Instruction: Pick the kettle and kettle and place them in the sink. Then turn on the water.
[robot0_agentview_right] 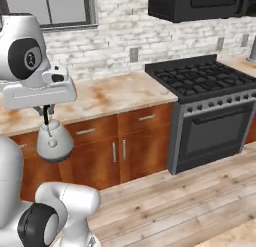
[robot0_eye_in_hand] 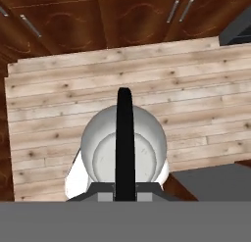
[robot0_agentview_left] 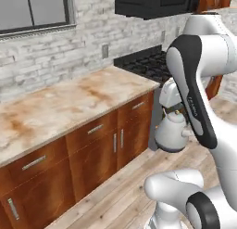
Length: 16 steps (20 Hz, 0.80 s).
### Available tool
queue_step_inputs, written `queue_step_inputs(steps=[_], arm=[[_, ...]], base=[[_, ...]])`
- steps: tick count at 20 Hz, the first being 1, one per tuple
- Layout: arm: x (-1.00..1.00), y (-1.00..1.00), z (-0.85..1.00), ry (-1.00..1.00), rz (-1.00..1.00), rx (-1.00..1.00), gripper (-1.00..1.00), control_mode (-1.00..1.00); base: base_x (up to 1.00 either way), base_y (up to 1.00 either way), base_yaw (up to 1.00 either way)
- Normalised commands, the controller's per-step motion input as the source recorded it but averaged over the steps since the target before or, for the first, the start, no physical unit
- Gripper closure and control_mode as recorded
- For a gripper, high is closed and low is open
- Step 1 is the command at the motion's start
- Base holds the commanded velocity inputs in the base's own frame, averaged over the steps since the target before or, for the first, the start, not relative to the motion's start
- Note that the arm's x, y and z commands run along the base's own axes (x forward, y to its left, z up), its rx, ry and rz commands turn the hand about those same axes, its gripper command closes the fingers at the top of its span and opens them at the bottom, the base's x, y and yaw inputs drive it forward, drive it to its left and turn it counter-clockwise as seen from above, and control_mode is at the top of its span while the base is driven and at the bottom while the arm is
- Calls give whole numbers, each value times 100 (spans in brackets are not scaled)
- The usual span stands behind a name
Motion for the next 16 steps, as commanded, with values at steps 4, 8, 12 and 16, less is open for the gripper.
queue_step_inputs(steps=[4, 8, 12, 16], arm=[[0, 0, 0, 0, 0, 0, 100, 100], [0, 0, 0, 0, 0, 0, 100, 100], [0, 0, 0, 0, 0, 0, 100, 100], [0, 0, 0, 0, 0, 0, 100, 100]], base=[[45, 1, -78], [54, 7, -74], [75, 10, -66], [96, 11, -54]])
